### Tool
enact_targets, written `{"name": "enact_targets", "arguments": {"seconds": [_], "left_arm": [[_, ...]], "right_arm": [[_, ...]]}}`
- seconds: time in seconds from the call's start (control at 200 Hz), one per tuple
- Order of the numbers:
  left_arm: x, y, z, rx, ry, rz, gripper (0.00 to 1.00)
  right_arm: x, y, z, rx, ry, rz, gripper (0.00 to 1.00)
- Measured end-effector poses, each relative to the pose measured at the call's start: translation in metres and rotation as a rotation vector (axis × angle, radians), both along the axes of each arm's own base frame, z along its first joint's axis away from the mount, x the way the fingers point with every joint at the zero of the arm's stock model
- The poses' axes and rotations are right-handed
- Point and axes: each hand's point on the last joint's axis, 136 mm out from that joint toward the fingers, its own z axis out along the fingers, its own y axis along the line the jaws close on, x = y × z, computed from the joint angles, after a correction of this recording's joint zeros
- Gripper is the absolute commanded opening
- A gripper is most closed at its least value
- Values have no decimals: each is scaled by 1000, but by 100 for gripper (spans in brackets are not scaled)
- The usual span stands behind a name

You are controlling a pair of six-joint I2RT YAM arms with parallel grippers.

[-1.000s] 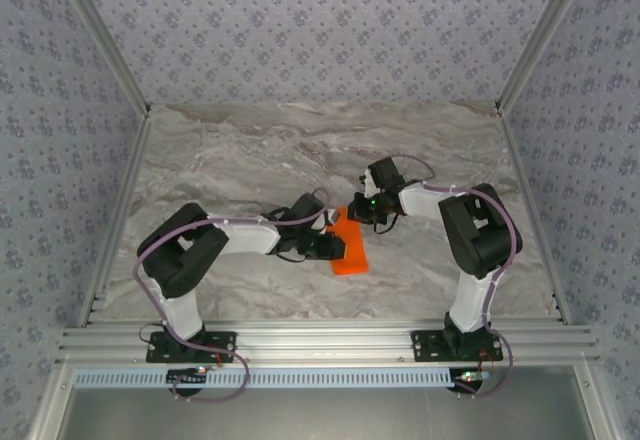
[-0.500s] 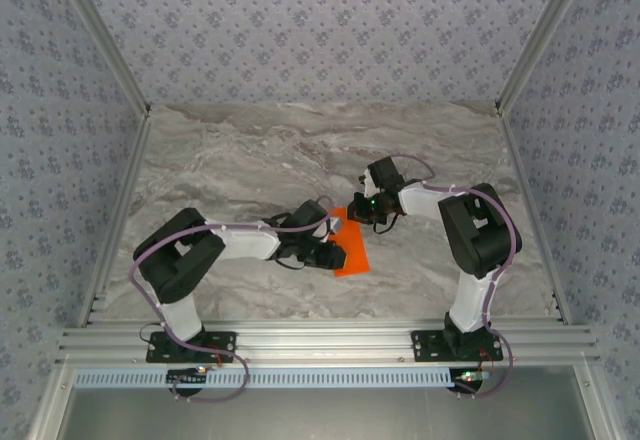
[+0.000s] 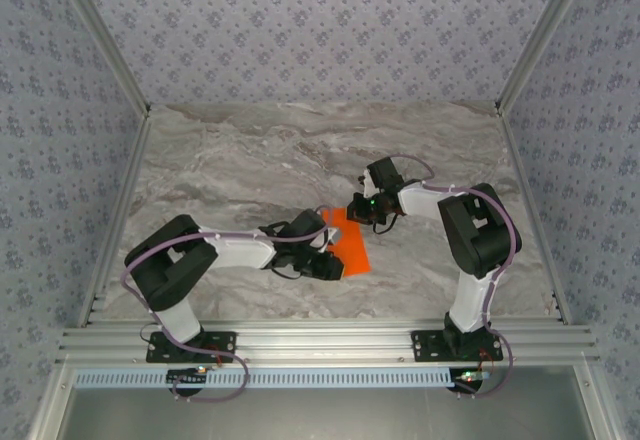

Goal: Fold a paper plane with a square sheet of paper (fold left side to right side)
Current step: First fold the square sheet of paper in half at the center of the table.

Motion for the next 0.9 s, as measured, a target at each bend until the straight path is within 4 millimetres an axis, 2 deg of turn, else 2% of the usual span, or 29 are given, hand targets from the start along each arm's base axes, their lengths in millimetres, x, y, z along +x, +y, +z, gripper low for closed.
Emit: {"name": "enact_targets", "arguments": {"seconds": [0.18, 0.36, 0.48, 0.645, 0.764, 0.899], "left_arm": [[-3, 1, 0, 2, 3, -6, 26], [-16, 7, 1, 7, 29, -23, 26], [-17, 8, 13, -25, 38, -21, 26], [11, 13, 38, -111, 24, 49, 26], [28, 16, 42, -124, 22, 86, 26], [46, 0, 40, -135, 23, 85, 25]], "right_arm": [[0, 0, 0, 0, 0, 0, 4], [0, 0, 0, 1, 0, 1, 4], [0, 0, 0, 1, 0, 0, 4], [0, 0, 0, 4, -6, -1, 4], [0, 0, 0, 19, -16, -7, 4], [0, 0, 1, 37, -18, -10, 4]]}}
